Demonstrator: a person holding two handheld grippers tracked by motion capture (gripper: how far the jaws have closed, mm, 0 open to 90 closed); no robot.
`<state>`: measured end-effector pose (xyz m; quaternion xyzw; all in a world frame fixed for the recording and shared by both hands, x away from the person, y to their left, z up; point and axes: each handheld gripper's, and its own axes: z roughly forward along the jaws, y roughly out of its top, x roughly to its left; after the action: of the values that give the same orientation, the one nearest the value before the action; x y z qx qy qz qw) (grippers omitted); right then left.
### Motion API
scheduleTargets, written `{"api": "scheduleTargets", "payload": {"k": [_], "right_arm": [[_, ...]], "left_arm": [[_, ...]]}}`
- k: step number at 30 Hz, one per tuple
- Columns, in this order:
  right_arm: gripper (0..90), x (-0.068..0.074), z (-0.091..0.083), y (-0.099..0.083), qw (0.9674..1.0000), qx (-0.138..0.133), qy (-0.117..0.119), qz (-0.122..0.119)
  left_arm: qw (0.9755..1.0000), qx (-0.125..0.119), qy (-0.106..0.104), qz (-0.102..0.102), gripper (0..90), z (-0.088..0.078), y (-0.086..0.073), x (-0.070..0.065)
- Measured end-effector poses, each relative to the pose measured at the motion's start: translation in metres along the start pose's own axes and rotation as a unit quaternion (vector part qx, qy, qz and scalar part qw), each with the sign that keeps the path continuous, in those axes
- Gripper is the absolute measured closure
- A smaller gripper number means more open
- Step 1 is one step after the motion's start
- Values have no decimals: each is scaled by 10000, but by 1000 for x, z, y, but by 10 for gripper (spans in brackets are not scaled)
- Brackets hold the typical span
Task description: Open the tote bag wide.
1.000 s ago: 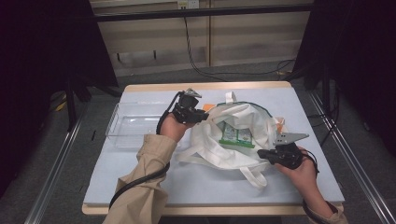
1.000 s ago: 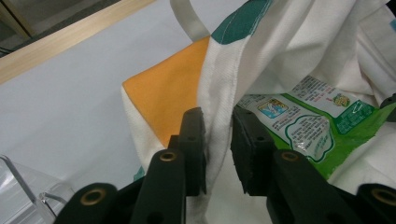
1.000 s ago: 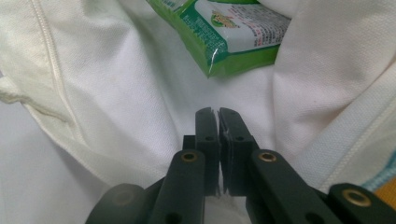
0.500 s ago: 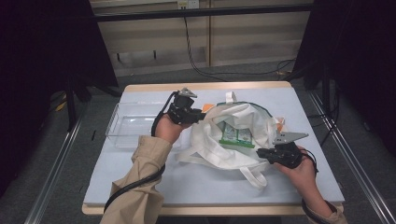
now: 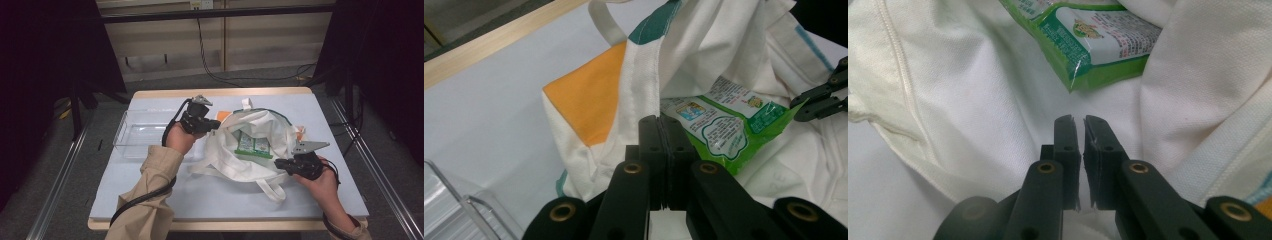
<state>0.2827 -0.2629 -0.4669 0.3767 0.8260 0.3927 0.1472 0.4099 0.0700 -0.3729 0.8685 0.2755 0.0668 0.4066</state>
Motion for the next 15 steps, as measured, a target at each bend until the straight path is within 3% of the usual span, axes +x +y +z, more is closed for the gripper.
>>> {"api": "scheduleTargets", "payload": {"k": [5,13,15], "right_arm": [[845,0,0,0,10000,2,1,1],[844,0,1,0,10000,10,-27,-8],[843,0,1,0,10000,12,-27,-16]], "left_arm": [[10000,-40,-70,-1,898,0,3,-2],[10000,21,-16,-8,899,-2,7,3],[9999,55,40,83,896,-3,8,2]]}}
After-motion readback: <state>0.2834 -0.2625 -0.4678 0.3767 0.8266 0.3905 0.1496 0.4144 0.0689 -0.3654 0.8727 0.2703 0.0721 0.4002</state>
